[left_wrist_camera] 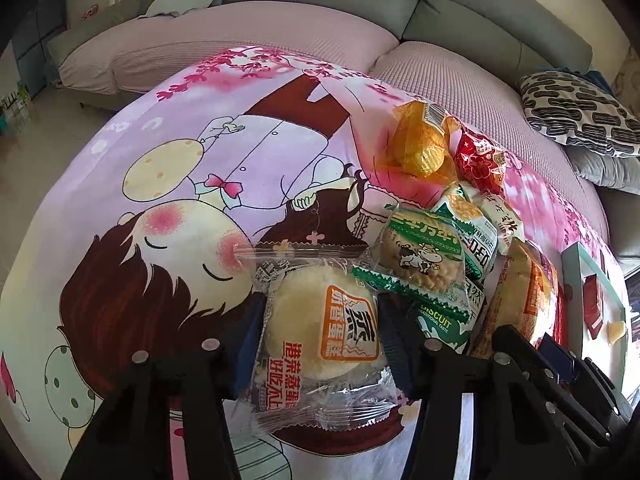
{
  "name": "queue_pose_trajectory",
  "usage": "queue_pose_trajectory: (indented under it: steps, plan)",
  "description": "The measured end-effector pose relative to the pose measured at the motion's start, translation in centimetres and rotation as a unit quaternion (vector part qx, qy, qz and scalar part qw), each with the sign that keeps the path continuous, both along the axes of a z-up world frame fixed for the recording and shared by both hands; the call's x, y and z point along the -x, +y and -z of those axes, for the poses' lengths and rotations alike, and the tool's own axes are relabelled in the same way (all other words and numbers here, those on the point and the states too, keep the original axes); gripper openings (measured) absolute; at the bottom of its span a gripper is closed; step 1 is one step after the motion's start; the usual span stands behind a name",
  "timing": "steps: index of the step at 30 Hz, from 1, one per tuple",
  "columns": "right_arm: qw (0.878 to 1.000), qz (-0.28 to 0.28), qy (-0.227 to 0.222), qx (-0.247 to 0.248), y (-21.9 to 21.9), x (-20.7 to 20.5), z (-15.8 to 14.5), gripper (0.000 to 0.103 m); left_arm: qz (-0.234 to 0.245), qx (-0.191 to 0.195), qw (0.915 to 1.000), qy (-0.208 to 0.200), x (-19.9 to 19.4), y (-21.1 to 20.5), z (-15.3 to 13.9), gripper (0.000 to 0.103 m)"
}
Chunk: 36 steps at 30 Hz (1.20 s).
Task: Organize snacks
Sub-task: 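Grasp the clear-bagged bread roll with the left gripper while the right gripper grasps the yellow roll pack, then carry the bread roll and yellow roll pack into the tray with both grippers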
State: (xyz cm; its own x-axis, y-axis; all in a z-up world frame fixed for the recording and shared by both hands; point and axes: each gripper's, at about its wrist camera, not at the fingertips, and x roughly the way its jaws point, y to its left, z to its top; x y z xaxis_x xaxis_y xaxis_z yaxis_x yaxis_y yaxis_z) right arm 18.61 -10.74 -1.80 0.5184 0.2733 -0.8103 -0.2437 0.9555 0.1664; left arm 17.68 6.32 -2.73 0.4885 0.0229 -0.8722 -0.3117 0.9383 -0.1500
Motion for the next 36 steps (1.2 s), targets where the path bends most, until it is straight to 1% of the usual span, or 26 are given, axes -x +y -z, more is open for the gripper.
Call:
queue_pose_trajectory:
  steps: [4,8,13,17,22,25,28,32,36]
  plan:
    - [1.0,0.004,-0.011,-0.018,-0.7,0.6,-1.0,0.035,-0.011,-0.004,0.9999,-0.007,0.4,0.4,-0.6,0.056]
    - [0.999,0.008,-0.029,-0.03,-1.4,1.4,-2.4,0.035,-0.018,-0.012,0.9995,-0.023,0.8,0.5,-1.9,0.056]
    - [0.998,0.015,-0.041,-0.041,-2.4,2.1,-3.6,0.035,-0.024,-0.031,0.9983,-0.043,1.3,0.5,-3.7,0.056]
    - [0.998,0.019,-0.04,-0.046,-3.1,2.4,-3.9,0.035,-0.029,-0.046,0.9969,-0.057,1.8,0.4,-5.0,0.056]
    - [0.998,0.031,-0.031,-0.051,-4.6,2.5,-3.5,0.035,-0.02,-0.061,0.9957,-0.067,1.9,-0.6,-6.0,0.056]
    - [0.997,0.039,-0.028,-0.057,-5.7,2.5,-3.3,0.035,-0.007,-0.066,0.9954,-0.07,1.5,-1.8,-6.3,0.056]
    - [0.996,0.049,-0.028,-0.064,-7.1,2.5,-3.4,0.035,0.016,-0.065,0.9951,-0.073,1.0,-3.6,-6.5,0.056]
    - [0.994,0.076,-0.03,-0.069,-9.8,2.2,-3.5,0.035,0.061,-0.064,0.9931,-0.078,0.1,-7.3,-6.8,0.056]
    - [0.99,0.113,-0.033,-0.072,-13.3,2.1,-3.6,0.035,0.118,-0.058,0.9879,-0.082,-0.8,-11.9,-7.1,0.056]
